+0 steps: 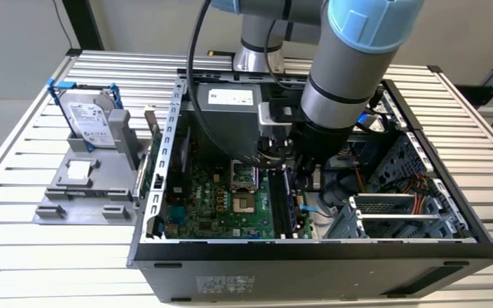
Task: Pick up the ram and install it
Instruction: 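Press down the ram until it locks into place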
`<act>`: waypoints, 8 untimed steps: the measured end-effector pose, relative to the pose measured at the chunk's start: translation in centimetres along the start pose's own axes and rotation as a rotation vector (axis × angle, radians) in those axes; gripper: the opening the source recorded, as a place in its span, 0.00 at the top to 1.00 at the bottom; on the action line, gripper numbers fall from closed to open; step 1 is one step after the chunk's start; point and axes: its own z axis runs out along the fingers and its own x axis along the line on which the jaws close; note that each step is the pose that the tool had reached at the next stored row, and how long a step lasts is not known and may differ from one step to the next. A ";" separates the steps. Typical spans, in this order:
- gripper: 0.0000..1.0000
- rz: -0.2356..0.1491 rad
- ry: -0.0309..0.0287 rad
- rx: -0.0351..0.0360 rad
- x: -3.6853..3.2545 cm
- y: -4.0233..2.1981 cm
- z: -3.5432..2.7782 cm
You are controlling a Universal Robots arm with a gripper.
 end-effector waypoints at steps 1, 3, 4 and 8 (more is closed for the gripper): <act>1.00 0.000 -0.0004 0.0001 0.03 0.06 0.11; 1.00 0.000 0.0001 0.0000 0.17 0.18 0.23; 1.00 0.000 0.0000 0.0000 0.28 0.25 0.29; 1.00 0.000 -0.0001 -0.0003 0.43 0.38 0.43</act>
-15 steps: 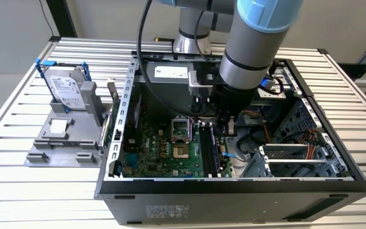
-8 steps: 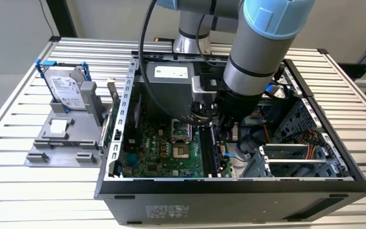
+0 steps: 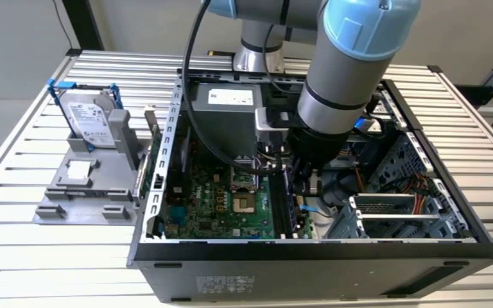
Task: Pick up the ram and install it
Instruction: 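Press down the ram until it locks into place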
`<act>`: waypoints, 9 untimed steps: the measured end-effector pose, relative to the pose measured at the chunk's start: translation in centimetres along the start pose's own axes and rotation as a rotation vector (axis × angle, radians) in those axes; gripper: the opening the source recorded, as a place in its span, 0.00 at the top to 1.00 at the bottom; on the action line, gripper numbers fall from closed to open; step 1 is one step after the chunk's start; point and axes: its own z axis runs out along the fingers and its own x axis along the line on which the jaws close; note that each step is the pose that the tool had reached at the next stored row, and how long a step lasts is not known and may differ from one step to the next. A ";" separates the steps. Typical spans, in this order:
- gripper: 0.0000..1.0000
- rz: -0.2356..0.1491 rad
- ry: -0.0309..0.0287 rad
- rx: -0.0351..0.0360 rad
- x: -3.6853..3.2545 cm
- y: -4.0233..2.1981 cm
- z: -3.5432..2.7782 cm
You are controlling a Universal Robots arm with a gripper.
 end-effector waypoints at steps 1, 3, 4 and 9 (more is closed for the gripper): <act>1.00 0.000 0.0001 -0.0004 0.00 0.00 0.00; 1.00 0.000 0.0001 -0.0007 0.03 0.01 0.00; 1.00 0.000 0.0001 -0.0008 0.12 0.00 0.00; 1.00 0.000 -0.0002 -0.0006 0.86 0.00 0.21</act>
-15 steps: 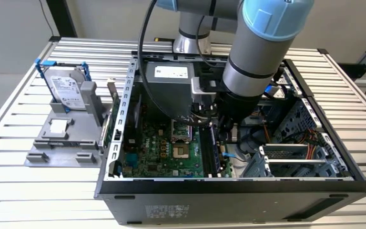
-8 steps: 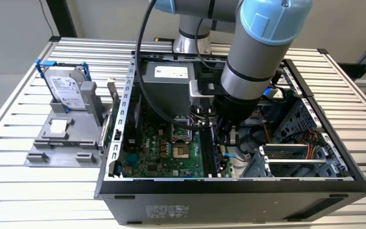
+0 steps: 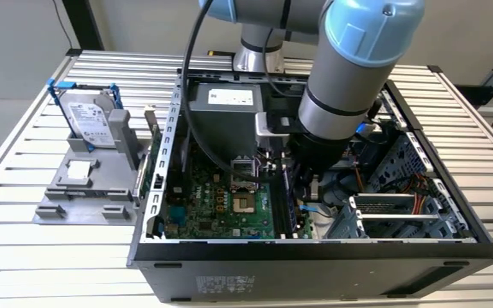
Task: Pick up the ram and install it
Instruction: 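Press down the ram until it locks into place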
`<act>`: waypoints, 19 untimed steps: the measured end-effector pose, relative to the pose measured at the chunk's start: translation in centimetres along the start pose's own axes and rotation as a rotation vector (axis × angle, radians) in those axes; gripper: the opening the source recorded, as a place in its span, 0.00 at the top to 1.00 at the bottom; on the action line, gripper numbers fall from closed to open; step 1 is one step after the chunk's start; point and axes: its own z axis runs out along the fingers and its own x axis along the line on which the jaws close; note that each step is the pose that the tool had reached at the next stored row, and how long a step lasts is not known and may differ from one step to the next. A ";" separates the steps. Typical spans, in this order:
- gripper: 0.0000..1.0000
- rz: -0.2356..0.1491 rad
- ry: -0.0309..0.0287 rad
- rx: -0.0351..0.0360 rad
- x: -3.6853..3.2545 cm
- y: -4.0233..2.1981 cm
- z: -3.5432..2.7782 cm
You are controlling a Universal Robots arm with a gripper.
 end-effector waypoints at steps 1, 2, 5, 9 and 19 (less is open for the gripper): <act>1.00 0.000 0.0001 0.0000 0.01 0.02 0.18; 1.00 0.000 0.0003 -0.0001 0.02 0.03 0.35; 1.00 0.000 0.0012 -0.0004 0.05 0.08 0.87; 1.00 0.000 0.0019 -0.0005 0.09 0.12 1.56; 1.00 0.000 0.0005 -0.0002 -0.07 0.16 -2.29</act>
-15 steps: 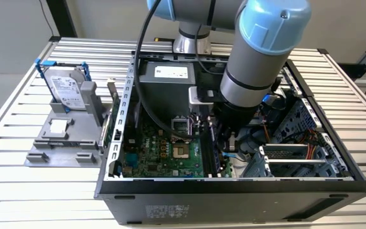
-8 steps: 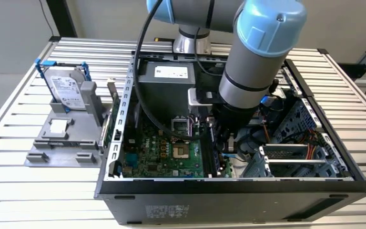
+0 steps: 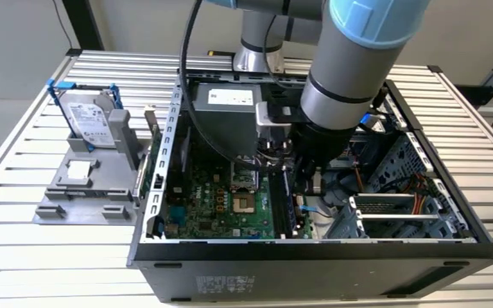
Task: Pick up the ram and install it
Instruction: 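Press down the ram until it locks into place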
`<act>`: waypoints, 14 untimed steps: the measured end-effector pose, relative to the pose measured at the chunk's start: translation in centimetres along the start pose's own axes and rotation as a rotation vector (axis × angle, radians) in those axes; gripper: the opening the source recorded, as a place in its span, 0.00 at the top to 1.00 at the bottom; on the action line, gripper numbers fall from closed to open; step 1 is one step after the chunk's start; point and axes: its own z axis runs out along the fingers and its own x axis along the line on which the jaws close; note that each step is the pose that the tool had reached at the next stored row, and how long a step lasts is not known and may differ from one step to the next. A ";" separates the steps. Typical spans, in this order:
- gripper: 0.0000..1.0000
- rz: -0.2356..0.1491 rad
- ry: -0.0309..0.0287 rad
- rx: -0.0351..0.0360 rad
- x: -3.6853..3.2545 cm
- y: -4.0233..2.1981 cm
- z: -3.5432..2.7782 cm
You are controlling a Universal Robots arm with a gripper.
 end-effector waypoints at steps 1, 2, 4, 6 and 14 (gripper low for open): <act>1.00 0.000 -0.0003 0.0001 -0.02 0.01 -0.44; 1.00 0.000 -0.0002 0.0000 -0.03 0.01 -0.89; 1.00 0.000 -0.0003 0.0001 -0.07 0.02 -1.79; 1.00 0.000 -0.0002 0.0000 -0.10 0.03 -2.69; 1.00 0.000 -0.0002 -0.0003 -0.15 0.05 -4.18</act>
